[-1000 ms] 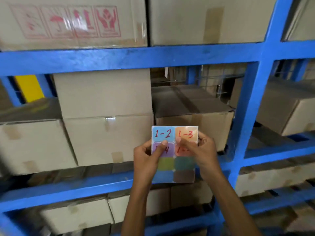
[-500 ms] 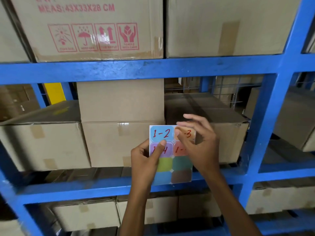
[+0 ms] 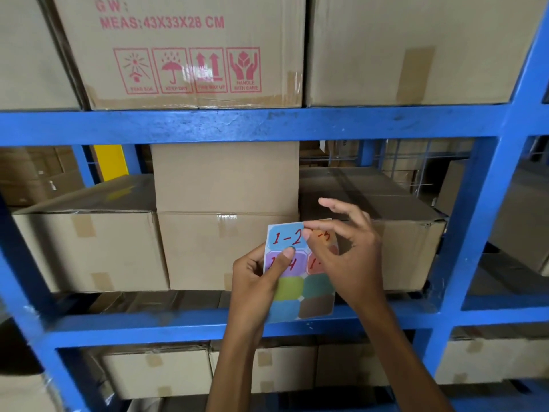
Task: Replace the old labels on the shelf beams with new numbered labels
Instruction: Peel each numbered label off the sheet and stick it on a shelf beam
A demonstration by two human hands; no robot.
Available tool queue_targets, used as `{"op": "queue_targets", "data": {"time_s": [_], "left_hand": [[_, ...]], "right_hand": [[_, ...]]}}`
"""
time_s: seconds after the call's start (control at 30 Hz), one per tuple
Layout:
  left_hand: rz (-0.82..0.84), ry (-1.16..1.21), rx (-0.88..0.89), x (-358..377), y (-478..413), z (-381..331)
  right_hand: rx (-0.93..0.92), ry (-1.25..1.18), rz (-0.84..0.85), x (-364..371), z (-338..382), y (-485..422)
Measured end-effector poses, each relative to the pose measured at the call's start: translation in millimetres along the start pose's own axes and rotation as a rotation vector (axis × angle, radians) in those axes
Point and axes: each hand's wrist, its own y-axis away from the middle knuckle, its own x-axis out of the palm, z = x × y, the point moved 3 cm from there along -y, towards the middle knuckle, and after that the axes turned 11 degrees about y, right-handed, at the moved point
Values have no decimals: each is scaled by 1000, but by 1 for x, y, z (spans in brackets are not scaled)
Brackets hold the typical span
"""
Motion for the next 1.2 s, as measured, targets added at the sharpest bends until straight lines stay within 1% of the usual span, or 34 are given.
{"op": "queue_targets", "data": {"time_s": [0.13,0.27,0.33,0.4,0.47,0.53,0.6,0.67,0.73,0.83,1.0,1.1,1.2], "left_hand": [[2,-24,-3,-4,0,-2],[1,-25,4,-7,-1,-4],[4,-30,12,-7,0,-4],[-5,-50,22,-7,1,-4],[-14,-67,34,-8,3,-2],[-27,-76,53,-7,3,1],[-69,-106,86,-8,3,3],[-127,-144,108,-8,3,8],[-177,-170,113,-7,4,12],[-224,-193,131,-5,5,17],[-256,-121,81,-6,6,24],[-271,-172,94,-6,6,24],[-271,-236,146,-6,6,23]], "right_hand": [[68,-27,59,2,1,0],[192,-177,139,2,-1,-3],[250,-210,163,3,-3,-4],[271,-210,176,5,-5,-4],[250,-195,182,8,-5,-3],[185,-108,173,10,-4,-2],[102,89,135,13,-3,1],[-6,330,30,14,-1,6],[-104,449,-54,17,2,10],[-146,404,-45,22,1,14],[-176,278,87,27,1,19],[-184,288,152,26,5,22],[-153,277,219,24,9,23]]}}
